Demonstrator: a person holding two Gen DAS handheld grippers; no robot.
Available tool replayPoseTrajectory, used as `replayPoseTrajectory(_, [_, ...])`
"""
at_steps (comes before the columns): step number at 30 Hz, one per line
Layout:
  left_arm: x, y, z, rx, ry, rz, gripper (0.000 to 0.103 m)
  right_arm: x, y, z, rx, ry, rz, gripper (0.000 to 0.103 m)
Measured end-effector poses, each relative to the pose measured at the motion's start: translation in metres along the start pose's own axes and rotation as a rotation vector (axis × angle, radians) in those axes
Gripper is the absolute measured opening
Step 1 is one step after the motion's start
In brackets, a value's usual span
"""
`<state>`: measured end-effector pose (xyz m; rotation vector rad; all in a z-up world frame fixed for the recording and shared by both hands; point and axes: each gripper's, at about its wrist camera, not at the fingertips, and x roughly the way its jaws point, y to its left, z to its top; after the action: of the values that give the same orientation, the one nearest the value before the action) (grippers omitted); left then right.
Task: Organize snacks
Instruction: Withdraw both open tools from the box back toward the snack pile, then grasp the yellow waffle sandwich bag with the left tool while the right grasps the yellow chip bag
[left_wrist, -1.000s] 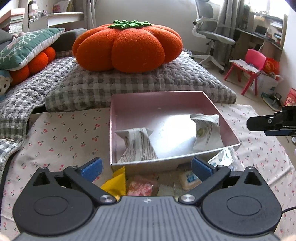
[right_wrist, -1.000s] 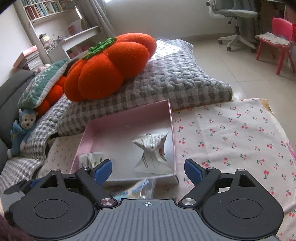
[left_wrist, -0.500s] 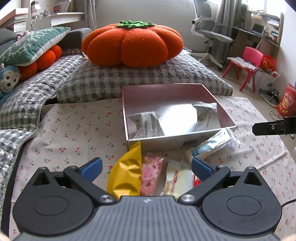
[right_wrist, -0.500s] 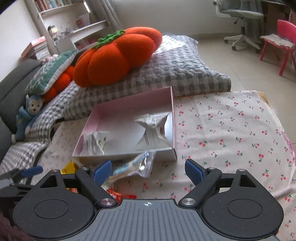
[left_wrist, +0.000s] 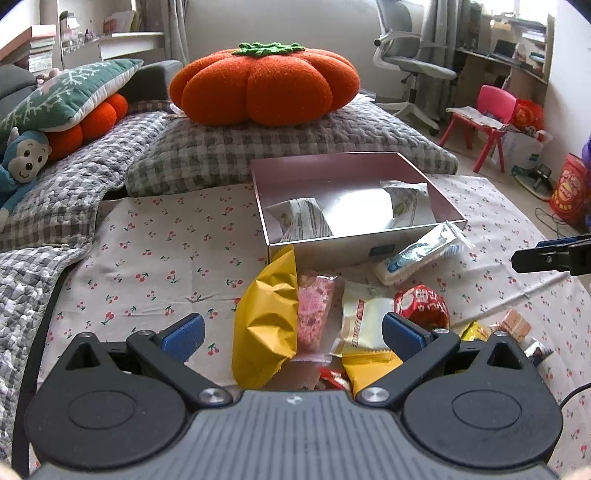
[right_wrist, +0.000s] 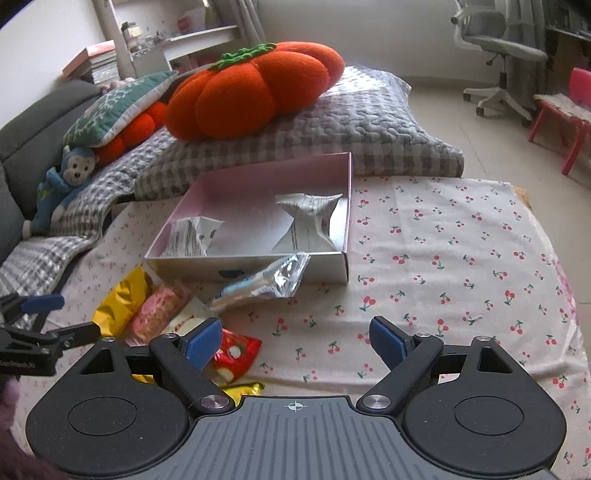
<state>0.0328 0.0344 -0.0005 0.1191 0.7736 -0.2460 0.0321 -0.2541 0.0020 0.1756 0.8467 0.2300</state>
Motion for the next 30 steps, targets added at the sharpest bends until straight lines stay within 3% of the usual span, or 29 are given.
replayPoseTrajectory(11, [-0.003, 0.005, -0.031, 0.028, -0.005, -0.055, 0.103, -0.014, -0.007, -0.031, -0.137, -0.024, -0.013, 0.094])
replayPoseTrajectory(20, [-0.004, -0.003, -0.044, 0.009, 0.029, -0.149, 0.102, -0.011, -0.008, -0.048, -0.192, 0.01, -0.027, 0.095])
replayPoseTrajectory(30, [-0.002, -0.016, -0.053, 0.012, 0.072, -0.241, 0.101, -0.003, 0.009, -0.062, -0.259, 0.06, 0.025, 0.095])
